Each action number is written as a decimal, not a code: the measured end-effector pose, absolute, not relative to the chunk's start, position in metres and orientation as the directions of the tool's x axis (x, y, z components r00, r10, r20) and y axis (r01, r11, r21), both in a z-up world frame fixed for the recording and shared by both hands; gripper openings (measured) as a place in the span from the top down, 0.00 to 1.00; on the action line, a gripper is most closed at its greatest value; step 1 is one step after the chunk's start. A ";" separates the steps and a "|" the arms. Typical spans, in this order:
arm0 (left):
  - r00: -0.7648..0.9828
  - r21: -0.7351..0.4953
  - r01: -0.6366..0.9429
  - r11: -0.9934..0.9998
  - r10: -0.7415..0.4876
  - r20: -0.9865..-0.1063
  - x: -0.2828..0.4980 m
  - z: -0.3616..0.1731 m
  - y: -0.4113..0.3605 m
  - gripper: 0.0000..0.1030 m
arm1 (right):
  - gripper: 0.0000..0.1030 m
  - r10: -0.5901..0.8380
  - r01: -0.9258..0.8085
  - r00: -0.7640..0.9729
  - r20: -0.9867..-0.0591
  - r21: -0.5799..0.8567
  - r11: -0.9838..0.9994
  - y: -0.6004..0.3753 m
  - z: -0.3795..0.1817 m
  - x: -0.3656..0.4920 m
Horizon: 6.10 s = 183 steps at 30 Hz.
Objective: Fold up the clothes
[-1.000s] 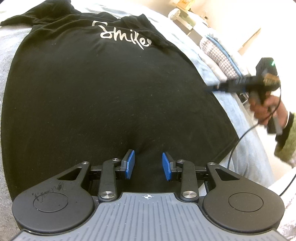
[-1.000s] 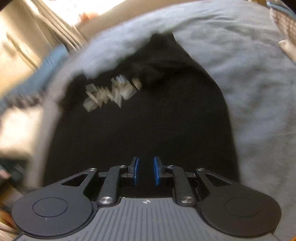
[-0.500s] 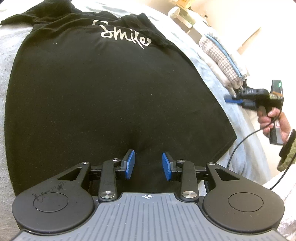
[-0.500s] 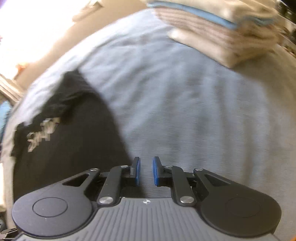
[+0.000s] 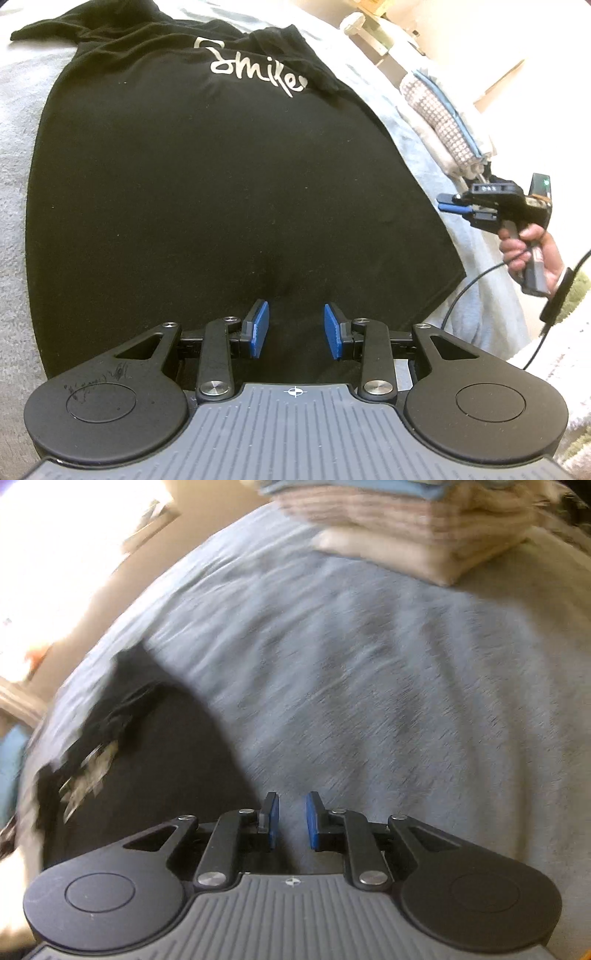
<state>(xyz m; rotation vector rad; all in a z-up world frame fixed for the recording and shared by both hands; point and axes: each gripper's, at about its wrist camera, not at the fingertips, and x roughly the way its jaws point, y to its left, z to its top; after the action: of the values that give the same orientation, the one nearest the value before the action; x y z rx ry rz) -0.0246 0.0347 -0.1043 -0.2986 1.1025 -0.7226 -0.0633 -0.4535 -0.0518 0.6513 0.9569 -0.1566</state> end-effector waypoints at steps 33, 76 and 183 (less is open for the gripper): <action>0.681 -0.489 -0.073 0.869 -0.315 -0.661 0.167 -0.088 0.153 0.63 | 0.66 0.454 -0.294 0.387 -0.802 0.360 0.886 -0.141 0.030 0.256; 0.676 0.006 0.625 0.780 -0.537 -0.505 0.045 -0.080 0.049 0.95 | 0.88 0.440 -0.179 0.493 -0.751 0.407 0.895 -0.185 0.001 0.223; 0.857 -0.505 -0.131 0.853 -0.158 -0.490 0.125 -0.069 0.209 0.98 | 0.98 0.553 -0.444 0.337 -0.762 0.390 0.807 0.049 0.015 0.337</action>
<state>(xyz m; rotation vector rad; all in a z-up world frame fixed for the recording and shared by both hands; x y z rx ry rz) 0.1255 0.2087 -0.0691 -0.5558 0.5479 -0.0152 0.3365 0.0488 0.0151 0.1197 1.0407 0.6518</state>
